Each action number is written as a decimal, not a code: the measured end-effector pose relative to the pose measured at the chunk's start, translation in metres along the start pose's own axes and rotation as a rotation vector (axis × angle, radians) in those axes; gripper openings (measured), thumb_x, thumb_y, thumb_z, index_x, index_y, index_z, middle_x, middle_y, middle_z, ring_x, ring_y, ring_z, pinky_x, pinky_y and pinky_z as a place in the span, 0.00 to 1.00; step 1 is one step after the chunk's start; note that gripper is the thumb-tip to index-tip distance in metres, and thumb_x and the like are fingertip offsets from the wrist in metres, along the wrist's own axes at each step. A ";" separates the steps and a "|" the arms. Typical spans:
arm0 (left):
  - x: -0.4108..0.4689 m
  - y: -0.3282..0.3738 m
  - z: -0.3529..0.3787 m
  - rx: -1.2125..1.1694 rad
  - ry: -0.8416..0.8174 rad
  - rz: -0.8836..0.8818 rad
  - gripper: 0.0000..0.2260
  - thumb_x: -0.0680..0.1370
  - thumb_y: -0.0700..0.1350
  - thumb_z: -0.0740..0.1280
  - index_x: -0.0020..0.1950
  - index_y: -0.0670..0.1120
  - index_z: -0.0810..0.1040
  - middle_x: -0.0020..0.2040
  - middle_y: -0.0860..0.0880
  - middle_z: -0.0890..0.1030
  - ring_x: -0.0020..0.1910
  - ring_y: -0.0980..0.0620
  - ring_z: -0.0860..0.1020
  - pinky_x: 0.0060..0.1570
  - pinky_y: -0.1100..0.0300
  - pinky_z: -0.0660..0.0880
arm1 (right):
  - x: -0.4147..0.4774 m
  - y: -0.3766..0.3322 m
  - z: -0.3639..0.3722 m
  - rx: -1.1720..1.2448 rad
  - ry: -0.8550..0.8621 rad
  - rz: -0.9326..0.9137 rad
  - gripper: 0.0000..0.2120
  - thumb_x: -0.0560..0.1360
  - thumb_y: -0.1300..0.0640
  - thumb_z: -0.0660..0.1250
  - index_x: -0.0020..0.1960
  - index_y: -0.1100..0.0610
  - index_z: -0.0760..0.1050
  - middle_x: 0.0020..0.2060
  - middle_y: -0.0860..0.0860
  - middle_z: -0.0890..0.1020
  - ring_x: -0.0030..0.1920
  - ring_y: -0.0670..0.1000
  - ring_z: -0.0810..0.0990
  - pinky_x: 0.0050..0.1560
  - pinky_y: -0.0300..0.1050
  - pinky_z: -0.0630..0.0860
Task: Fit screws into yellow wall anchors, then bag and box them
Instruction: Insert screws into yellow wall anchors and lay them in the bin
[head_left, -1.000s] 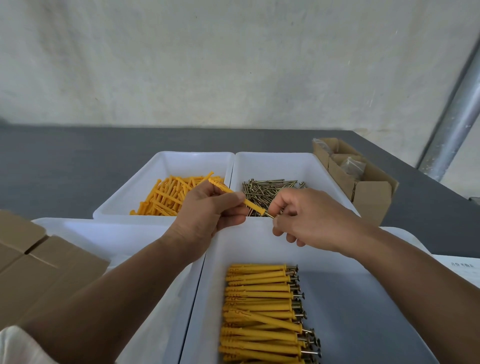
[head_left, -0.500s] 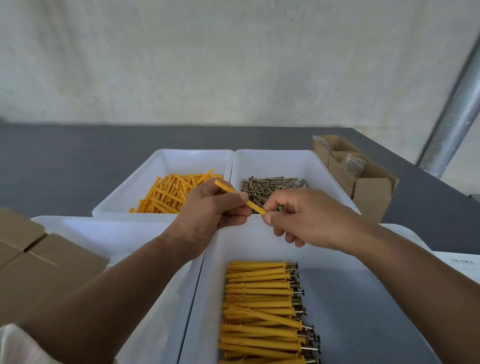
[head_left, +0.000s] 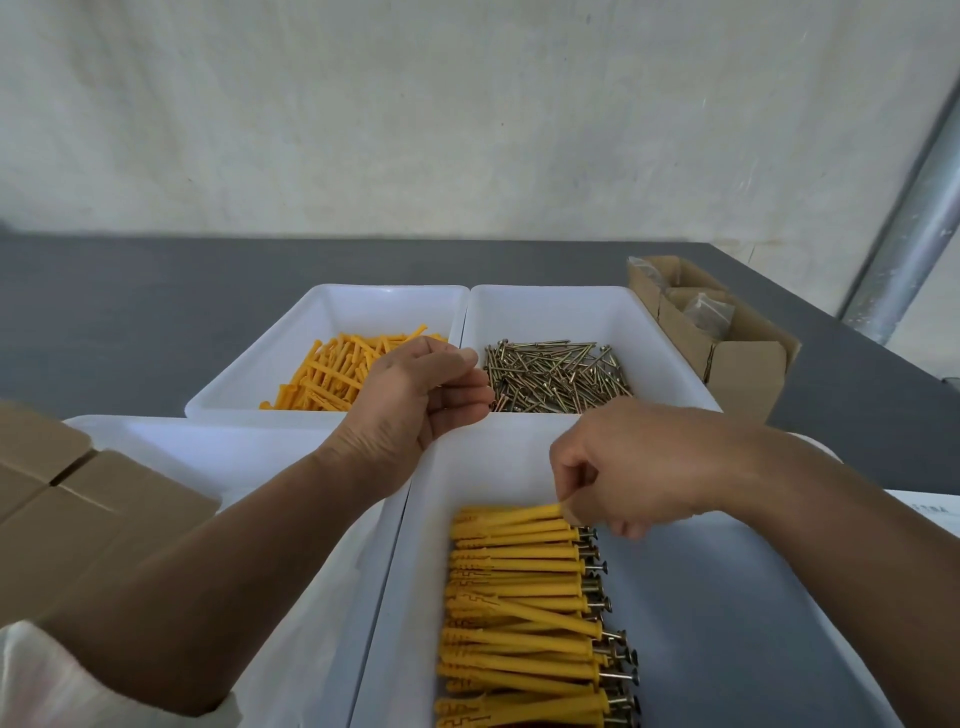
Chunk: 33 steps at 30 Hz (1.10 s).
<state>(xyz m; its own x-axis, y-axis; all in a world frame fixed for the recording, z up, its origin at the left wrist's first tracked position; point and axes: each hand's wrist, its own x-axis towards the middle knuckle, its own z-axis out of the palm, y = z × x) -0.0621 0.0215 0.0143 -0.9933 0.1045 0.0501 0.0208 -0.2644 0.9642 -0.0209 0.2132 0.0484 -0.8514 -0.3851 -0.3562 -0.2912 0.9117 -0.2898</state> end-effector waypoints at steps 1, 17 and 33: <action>0.000 0.000 0.000 0.008 0.002 0.001 0.06 0.78 0.39 0.65 0.40 0.42 0.76 0.37 0.44 0.83 0.37 0.50 0.83 0.35 0.61 0.80 | -0.001 -0.003 0.001 -0.028 -0.030 -0.002 0.04 0.77 0.53 0.68 0.46 0.51 0.80 0.38 0.49 0.85 0.35 0.44 0.85 0.38 0.38 0.79; 0.011 0.005 -0.026 0.645 0.302 0.219 0.04 0.73 0.38 0.70 0.40 0.44 0.78 0.33 0.49 0.82 0.34 0.53 0.81 0.36 0.59 0.80 | 0.006 -0.014 0.018 -0.280 -0.157 -0.052 0.11 0.76 0.50 0.70 0.54 0.54 0.81 0.50 0.50 0.83 0.51 0.50 0.80 0.45 0.43 0.76; 0.038 -0.013 -0.068 1.652 0.184 0.072 0.21 0.79 0.62 0.52 0.41 0.52 0.78 0.44 0.53 0.76 0.45 0.50 0.74 0.39 0.57 0.65 | 0.057 0.058 0.007 0.006 0.461 0.223 0.21 0.82 0.40 0.50 0.38 0.51 0.69 0.37 0.49 0.75 0.42 0.51 0.74 0.40 0.47 0.68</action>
<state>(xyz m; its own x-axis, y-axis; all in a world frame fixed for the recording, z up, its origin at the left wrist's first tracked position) -0.1075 -0.0366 -0.0142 -0.9818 -0.0008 0.1901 0.0352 0.9820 0.1856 -0.0828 0.2433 0.0047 -0.9969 -0.0770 0.0187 -0.0792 0.9632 -0.2570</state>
